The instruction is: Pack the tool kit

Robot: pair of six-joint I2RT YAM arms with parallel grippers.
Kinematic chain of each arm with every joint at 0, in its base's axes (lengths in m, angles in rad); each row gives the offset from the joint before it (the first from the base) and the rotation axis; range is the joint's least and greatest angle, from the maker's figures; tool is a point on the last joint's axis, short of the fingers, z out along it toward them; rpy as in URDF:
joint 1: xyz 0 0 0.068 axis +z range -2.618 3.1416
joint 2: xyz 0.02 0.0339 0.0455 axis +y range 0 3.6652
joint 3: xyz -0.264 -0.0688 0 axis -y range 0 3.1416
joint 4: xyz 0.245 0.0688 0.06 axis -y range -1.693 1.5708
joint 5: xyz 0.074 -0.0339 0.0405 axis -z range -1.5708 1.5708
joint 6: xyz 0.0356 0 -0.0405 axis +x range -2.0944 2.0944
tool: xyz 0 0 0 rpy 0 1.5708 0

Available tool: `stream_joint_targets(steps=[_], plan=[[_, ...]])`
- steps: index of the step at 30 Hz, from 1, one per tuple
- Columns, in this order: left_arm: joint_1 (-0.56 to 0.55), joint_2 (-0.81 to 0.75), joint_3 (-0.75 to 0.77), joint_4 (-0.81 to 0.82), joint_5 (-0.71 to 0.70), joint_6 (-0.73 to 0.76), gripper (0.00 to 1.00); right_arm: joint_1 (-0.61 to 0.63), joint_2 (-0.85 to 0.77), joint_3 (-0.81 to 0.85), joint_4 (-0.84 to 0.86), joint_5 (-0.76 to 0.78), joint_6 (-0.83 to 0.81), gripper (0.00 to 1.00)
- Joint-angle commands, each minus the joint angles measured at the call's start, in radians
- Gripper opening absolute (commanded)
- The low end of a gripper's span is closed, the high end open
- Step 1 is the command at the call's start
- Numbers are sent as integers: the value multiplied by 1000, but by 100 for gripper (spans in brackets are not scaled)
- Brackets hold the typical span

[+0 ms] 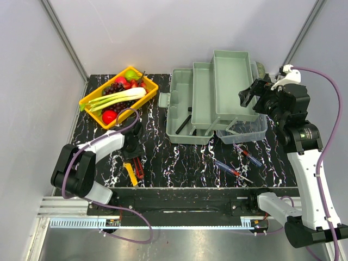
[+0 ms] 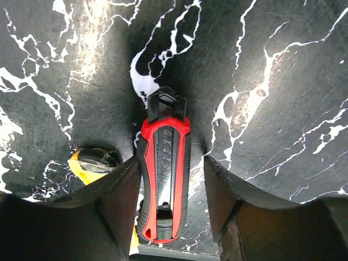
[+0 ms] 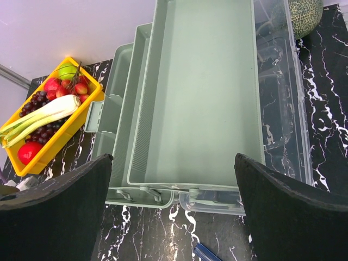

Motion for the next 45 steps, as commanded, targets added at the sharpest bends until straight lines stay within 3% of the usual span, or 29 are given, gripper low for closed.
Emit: stream_joint_targets(steps=[1, 11, 17, 21, 29, 33, 38, 45], plan=[[-5, 55, 17, 89, 56, 24, 50, 6, -18, 3, 27, 29, -17, 99], [-6, 23, 127, 25, 36, 90, 0, 6, -36, 6, 27, 43, -23, 99], [-6, -28, 307, -18, 97, 149, 0, 6, -47, 10, 19, 54, -29, 99], [-15, 12, 501, -28, 300, 138, 0, 6, -58, 15, 10, 58, -37, 99], [-117, 242, 975, 24, 476, 189, 0, 6, -82, 22, -11, 63, -34, 99], [-140, 354, 1130, 103, 507, 153, 0, 6, -95, 15, -17, 61, -23, 99], [-167, 484, 1218, 277, 603, 52, 2, 6, -104, 4, -20, 52, -11, 99], [-216, 607, 1264, 419, 549, -57, 4, 6, -102, -10, -19, 31, 5, 99]])
